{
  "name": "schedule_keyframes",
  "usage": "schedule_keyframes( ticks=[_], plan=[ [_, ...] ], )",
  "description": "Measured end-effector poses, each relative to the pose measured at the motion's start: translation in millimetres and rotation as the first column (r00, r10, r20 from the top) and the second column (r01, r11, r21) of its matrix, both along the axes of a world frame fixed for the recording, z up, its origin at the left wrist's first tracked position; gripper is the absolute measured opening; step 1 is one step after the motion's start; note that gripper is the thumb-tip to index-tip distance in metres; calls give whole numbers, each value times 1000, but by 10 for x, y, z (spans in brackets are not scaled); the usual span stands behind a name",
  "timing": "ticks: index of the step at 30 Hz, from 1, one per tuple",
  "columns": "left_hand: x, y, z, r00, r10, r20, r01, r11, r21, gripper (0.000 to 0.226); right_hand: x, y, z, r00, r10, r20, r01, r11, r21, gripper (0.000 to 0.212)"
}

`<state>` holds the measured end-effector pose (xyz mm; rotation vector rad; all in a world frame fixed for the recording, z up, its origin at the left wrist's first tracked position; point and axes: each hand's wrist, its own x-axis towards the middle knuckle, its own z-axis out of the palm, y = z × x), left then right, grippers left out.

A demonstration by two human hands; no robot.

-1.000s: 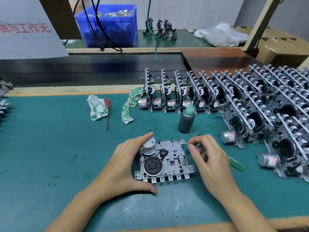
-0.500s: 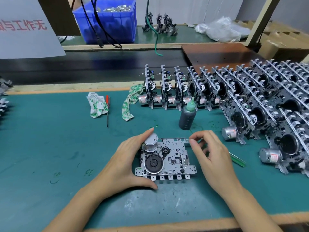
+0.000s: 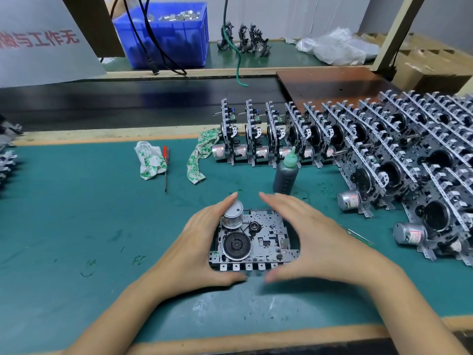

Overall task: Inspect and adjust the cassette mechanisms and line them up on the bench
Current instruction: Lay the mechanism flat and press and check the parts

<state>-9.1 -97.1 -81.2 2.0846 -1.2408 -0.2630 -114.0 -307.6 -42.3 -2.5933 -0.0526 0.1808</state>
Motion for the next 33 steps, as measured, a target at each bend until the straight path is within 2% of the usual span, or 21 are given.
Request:
schedule_keyframes(
  ticks=[2,4,8,10,12,14,15,16,17,18,19,21,22,23,25,27,28,31,32,33],
  plan=[
    [-6,1,-6,1000,7,1,-7,1000,-10,111,88,57,27,995,100,-31,-105,959,-263,129],
    [-4,1,-5,1000,9,-7,-9,1000,-22,110,174,140,47,996,88,-32,-93,901,-424,126],
    [-1,-6,-10,999,6,-52,-9,998,-55,114,267,199,102,996,91,-3,-79,850,-521,98],
    [4,-10,-24,993,29,-115,-40,995,-92,121,283,171,118,994,102,27,-72,842,-535,91],
    [5,-12,-25,975,63,-213,-95,985,-143,126,277,141,132,994,95,56,-56,870,-490,86],
    [13,-29,9,930,51,-364,-132,971,-202,130,262,84,148,995,65,77,-32,928,-372,83],
    [24,-53,43,888,24,-460,-149,959,-240,131,260,49,150,998,32,55,-17,970,-243,82],
    [49,-92,79,829,-11,-559,-174,945,-278,130,260,12,155,1000,-2,11,3,999,-35,78],
    [82,-140,127,761,-52,-647,-196,932,-305,127,259,-12,146,999,-15,-39,24,974,226,71],
    [116,-197,175,681,-100,-726,-205,925,-320,124,253,-19,125,997,-3,-82,42,881,471,64],
    [140,-252,218,587,-159,-794,-201,921,-333,121,248,-8,106,992,27,-122,61,746,663,61],
    [166,-328,218,354,-251,-901,-233,909,-345,109,254,37,26,972,125,-200,133,410,902,74],
    [168,-361,195,232,-269,-935,-268,906,-328,99,246,65,-15,953,204,-226,176,236,956,79],
    [157,-379,161,130,-287,-949,-285,906,-313,91,241,91,-27,932,284,-227,204,108,973,76],
    [125,-393,64,-3,-317,-949,-314,901,-300,89,219,145,-4,899,397,-183,185,33,982,56],
    [96,-401,7,-60,-282,-958,-359,901,-243,96,216,152,-28,898,409,-163,154,55,987,54],
    [99,-396,-11,-74,-273,-959,-359,905,-230,97,220,160,-55,907,371,-199,172,103,980,57],
    [94,-362,49,-69,-420,-905,-200,894,-400,91,224,163,-109,955,130,-266,215,313,925,63],
    [111,-353,51,-87,-466,-880,-205,873,-442,90,227,153,-116,969,64,-237,197,374,906,60],
    [129,-339,62,-118,-509,-853,-224,850,-477,87,233,138,-109,978,13,-208,184,419,889,47]
  ],
)
